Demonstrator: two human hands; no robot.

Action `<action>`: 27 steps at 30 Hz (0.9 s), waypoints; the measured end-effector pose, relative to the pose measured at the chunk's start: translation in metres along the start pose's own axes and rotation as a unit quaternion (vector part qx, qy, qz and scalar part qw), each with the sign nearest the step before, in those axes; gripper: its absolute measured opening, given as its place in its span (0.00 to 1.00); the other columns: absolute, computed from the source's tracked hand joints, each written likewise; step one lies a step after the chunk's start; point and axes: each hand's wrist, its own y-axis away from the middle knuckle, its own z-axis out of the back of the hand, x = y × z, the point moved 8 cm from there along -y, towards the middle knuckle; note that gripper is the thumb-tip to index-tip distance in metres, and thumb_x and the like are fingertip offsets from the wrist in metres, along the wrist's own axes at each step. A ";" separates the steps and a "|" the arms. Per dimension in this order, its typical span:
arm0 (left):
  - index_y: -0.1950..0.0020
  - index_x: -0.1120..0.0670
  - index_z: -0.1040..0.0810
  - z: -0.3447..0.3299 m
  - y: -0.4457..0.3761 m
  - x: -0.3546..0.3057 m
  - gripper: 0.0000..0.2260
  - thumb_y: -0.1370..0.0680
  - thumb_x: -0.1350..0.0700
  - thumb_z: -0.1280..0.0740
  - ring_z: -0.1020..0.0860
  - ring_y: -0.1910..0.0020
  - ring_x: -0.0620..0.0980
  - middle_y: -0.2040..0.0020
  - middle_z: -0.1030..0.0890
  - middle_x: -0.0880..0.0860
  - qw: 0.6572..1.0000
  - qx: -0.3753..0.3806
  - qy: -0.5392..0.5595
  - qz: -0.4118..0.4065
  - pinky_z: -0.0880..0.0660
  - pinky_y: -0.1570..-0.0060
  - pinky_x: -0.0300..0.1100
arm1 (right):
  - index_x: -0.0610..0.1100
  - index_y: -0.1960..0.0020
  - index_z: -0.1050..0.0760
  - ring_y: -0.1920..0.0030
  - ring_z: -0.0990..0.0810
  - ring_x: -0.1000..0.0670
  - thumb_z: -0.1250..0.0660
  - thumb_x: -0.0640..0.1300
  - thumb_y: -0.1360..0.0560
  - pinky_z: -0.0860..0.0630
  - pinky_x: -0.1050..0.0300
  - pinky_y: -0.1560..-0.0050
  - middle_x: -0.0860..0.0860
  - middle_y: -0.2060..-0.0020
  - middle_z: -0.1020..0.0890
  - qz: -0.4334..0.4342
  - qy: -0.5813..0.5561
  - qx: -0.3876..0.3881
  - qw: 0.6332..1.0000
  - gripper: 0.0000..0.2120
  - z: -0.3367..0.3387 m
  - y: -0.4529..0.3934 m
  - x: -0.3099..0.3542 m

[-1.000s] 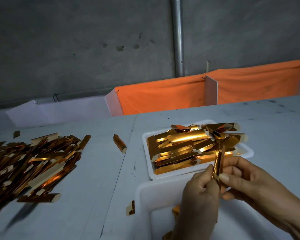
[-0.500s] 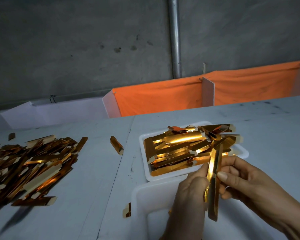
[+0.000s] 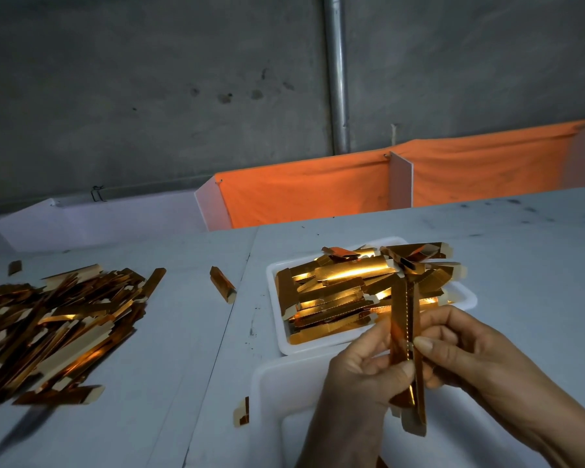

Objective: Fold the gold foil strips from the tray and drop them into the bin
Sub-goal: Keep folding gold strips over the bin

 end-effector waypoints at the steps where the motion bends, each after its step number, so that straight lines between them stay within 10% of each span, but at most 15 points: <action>1: 0.51 0.35 0.18 0.000 0.000 0.001 0.17 0.33 0.56 0.30 0.21 0.42 0.51 0.45 0.18 0.48 1.000 0.000 0.002 0.006 0.25 0.42 0.49 | 0.40 0.52 0.21 0.69 0.21 0.46 0.30 0.42 0.34 0.22 0.58 0.66 0.40 0.68 0.21 0.002 0.003 0.003 1.000 0.12 -0.001 0.000 0.001; 14: 0.48 0.43 0.17 0.006 0.001 0.009 0.14 0.27 0.62 0.32 0.22 0.41 0.53 0.43 0.18 0.50 0.997 -0.023 0.057 0.046 0.28 0.38 0.54 | 0.46 0.55 0.18 0.68 0.21 0.46 0.28 0.45 0.38 0.21 0.57 0.67 0.42 0.65 0.20 0.018 0.005 0.003 1.000 0.11 -0.001 0.001 0.005; 19: 0.46 0.39 0.23 0.004 0.005 -0.001 0.17 0.24 0.62 0.33 0.21 0.46 0.38 0.50 0.17 0.38 0.998 -0.045 -0.043 0.012 0.23 0.51 0.36 | 0.40 0.51 0.21 0.69 0.21 0.47 0.29 0.43 0.36 0.21 0.58 0.68 0.42 0.67 0.20 0.019 0.033 -0.006 0.999 0.14 -0.002 0.001 0.004; 27: 0.35 0.40 0.28 0.004 0.007 -0.008 0.23 0.25 0.62 0.32 0.22 0.41 0.46 0.42 0.20 0.44 0.991 -0.077 -0.104 -0.014 0.24 0.42 0.49 | 0.38 0.53 0.23 0.70 0.21 0.45 0.31 0.42 0.34 0.22 0.59 0.68 0.41 0.68 0.20 0.044 0.065 -0.034 0.996 0.12 0.000 0.002 0.008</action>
